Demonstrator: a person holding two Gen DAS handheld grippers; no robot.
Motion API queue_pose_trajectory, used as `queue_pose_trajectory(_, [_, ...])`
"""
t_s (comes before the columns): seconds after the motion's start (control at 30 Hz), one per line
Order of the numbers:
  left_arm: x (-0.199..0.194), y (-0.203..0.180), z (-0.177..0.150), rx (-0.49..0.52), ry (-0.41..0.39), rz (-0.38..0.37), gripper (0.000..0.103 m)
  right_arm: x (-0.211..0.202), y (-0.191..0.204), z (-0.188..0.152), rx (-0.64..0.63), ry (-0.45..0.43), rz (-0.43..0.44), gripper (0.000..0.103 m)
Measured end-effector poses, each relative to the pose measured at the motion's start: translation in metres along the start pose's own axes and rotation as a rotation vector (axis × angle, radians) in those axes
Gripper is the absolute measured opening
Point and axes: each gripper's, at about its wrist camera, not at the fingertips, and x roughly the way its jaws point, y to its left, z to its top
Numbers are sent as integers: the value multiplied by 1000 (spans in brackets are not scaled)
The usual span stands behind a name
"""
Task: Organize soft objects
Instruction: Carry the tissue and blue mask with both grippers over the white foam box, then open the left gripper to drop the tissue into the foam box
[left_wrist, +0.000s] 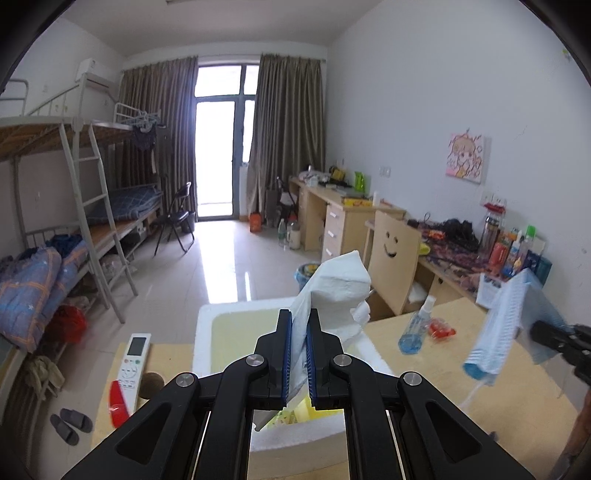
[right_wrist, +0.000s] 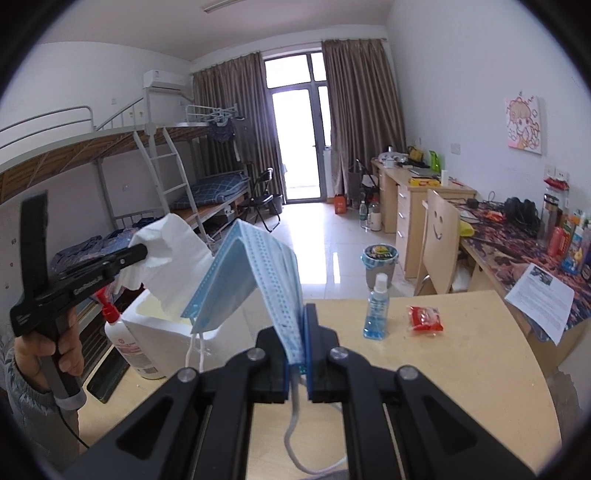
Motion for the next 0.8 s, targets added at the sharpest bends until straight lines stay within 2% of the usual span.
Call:
queue_pose_trajectory(0.5, [59,7,-16,-12,177,47,8,2,-19,-12,49,29,-16,9])
queue_pose_trajectory(0.57, [59,7,-17,-13,186,46,12,1,-22,-13,53,30,-15,9])
queue_pose_trajectory(0.6, [59,7,-17,-9,188,51,25,1,-22,-14,54,30,-15,9])
queue_pose_trajectory(0.63, [59,5,-17,-3,190,61,47,1,-23,-14,56,30,-15,9])
queue_pose_trajectory(0.67, [60,3,-16,-1,192,78,59,1,-24,-15,58,30,-15,9])
queue_pose_trajectory(0.7, [58,1,-16,0,184,91,75,1,-24,-15,62,31,-14,9])
queue_pose_trajectory(0.73, [56,0,-15,1,168,99,80,1,-23,-15,62,31,-15,9])
queue_pose_trajectory(0.8, [51,-1,-13,6,145,114,80,1,-25,-15,63,32,-16,9])
